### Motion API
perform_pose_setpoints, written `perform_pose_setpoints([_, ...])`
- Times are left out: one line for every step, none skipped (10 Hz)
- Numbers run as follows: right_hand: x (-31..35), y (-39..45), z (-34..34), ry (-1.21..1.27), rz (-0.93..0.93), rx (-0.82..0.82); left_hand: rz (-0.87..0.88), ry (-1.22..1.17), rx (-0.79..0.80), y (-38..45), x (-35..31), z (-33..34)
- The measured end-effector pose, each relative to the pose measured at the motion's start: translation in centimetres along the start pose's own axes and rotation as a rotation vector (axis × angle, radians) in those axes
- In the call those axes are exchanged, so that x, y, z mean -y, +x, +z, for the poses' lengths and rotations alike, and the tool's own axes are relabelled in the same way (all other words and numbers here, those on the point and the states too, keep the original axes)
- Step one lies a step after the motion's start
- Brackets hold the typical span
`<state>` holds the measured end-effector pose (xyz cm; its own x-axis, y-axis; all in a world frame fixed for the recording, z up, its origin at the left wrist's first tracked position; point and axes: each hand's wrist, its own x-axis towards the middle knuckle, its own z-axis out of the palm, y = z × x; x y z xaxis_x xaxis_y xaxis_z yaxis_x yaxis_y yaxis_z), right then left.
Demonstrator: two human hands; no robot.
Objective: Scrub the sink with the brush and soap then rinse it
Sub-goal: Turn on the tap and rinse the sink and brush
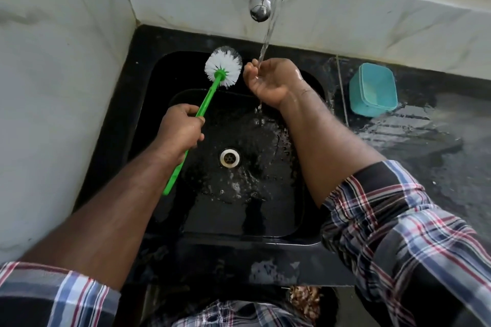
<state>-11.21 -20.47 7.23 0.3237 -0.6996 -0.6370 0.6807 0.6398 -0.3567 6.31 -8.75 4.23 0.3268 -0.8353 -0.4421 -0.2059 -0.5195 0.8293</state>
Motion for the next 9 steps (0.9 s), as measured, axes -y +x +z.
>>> perform_pose_setpoints([2.0, -0.5, 0.5, -0.029, -0.019, 0.062, 0.0, 0.004, 0.012, 0.0, 0.0, 0.4])
perform_pose_setpoints([4.7, -1.4, -0.5, -0.083, -0.123, 0.023, -0.001, 0.007, 0.018, 0.1, 0.0, 0.7])
perform_pose_setpoints([6.7, -1.7, -2.7, -0.666, -0.284, -0.192, -0.008, 0.007, 0.024, 0.0, 0.0, 1.0])
perform_pose_setpoints([6.1, -3.0, -5.5, -1.946, -0.084, -0.402, -0.006, 0.009, 0.032, 0.0, 0.0, 1.2])
perform_pose_setpoints([6.0, -3.7, -8.0, -1.893, 0.388, -0.383, -0.001, 0.019, 0.035, 0.1, 0.0, 1.3])
perform_pose_setpoints([5.1, -4.0, -7.4, -1.82, 0.321, -0.324, -0.005, 0.015, 0.027, 0.3, -0.1, 1.3])
perform_pose_setpoints([4.7, -2.9, -5.7, -1.503, 0.011, -0.287, -0.008, 0.016, 0.02, 0.2, 0.0, 1.4])
perform_pose_setpoints([3.2, -1.3, -4.2, -1.142, -0.094, -0.212, -0.013, 0.01, 0.012, 0.1, 0.1, 1.4])
perform_pose_setpoints([1.0, -0.2, -2.8, -0.745, -0.028, -0.134, -0.015, 0.009, 0.006, 0.0, 0.3, 1.3])
